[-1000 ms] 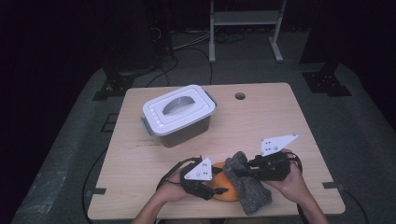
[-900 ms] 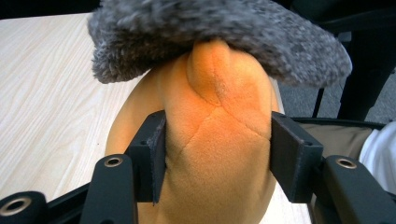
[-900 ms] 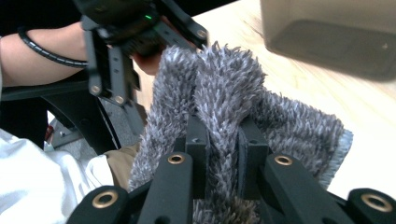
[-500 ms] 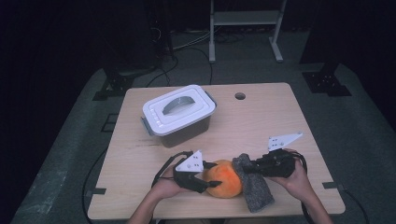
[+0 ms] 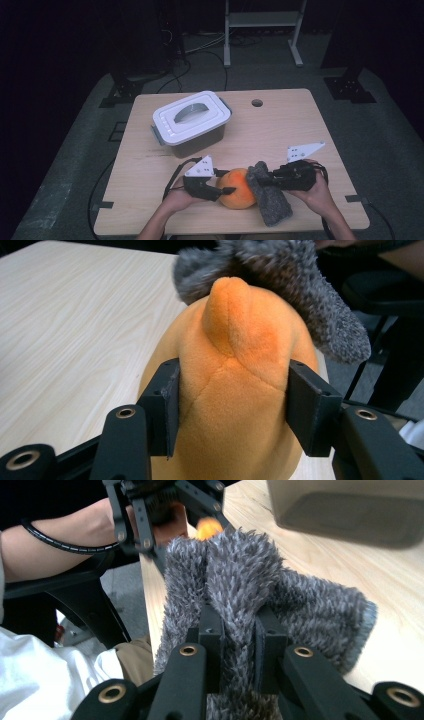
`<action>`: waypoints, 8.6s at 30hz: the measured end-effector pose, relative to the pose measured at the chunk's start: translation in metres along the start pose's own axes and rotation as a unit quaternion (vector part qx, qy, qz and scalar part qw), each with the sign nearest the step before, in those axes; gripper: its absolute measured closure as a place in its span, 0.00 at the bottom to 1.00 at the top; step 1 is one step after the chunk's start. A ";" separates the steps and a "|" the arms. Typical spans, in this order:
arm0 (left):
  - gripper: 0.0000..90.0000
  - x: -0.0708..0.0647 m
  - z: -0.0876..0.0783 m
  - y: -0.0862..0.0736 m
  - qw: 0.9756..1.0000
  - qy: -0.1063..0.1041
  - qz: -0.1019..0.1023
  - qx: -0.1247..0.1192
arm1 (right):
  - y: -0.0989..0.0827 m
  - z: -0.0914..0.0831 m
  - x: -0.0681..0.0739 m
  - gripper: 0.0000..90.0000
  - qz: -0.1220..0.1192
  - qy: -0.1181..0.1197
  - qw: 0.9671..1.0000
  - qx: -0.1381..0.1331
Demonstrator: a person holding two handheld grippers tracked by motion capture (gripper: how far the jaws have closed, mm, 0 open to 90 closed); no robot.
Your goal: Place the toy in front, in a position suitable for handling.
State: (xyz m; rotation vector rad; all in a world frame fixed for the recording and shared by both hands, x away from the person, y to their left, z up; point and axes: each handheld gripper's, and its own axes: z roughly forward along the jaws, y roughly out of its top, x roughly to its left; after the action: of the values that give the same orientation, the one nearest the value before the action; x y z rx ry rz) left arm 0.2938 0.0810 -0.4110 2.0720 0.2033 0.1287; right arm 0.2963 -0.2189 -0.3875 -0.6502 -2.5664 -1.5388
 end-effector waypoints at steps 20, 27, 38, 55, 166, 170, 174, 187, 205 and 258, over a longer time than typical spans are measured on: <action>0.32 0.004 0.015 -0.006 0.999 -0.019 -0.022 0.015 | 0.000 0.004 0.002 0.86 -0.009 0.008 1.000 0.006; 0.44 0.004 0.006 0.000 1.000 0.005 -0.018 0.015 | -0.013 -0.003 -0.013 0.85 0.017 -0.013 1.000 0.016; 0.45 -0.011 0.006 0.017 0.996 0.041 0.027 0.070 | 0.015 -0.007 0.017 0.85 -0.032 -0.017 0.999 -0.029; 0.46 -0.012 0.006 0.018 0.995 0.053 0.028 0.077 | 0.008 0.004 0.010 0.85 -0.020 -0.033 0.999 -0.018; 0.42 0.009 -0.013 0.010 0.997 0.043 -0.040 0.047 | 0.005 0.009 0.006 0.85 -0.023 -0.053 0.998 -0.002; 0.28 0.009 -0.011 0.009 0.997 0.043 -0.046 0.050 | 0.000 0.018 0.004 0.85 -0.026 -0.055 0.998 0.023; 0.18 0.011 -0.009 0.009 0.996 0.035 -0.059 0.050 | -0.008 0.014 -0.004 0.85 -0.010 -0.048 0.999 0.022; 0.30 0.003 -0.007 0.010 0.999 -0.008 -0.024 0.028 | -0.023 0.003 -0.023 0.84 0.028 -0.069 0.997 0.025; 0.42 -0.005 0.000 0.015 0.997 0.008 0.001 0.076 | -0.002 -0.007 -0.002 0.85 -0.004 -0.038 0.999 -0.028; 0.22 0.002 0.007 0.003 0.999 -0.019 -0.012 0.038 | -0.019 0.004 -0.021 0.84 0.026 -0.054 0.998 0.007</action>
State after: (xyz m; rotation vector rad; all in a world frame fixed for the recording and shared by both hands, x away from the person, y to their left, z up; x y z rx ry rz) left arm 0.2971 0.0741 -0.4117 2.1461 0.2116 0.0673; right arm 0.3084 -0.2301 -0.4108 -0.8148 -2.6121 -1.5076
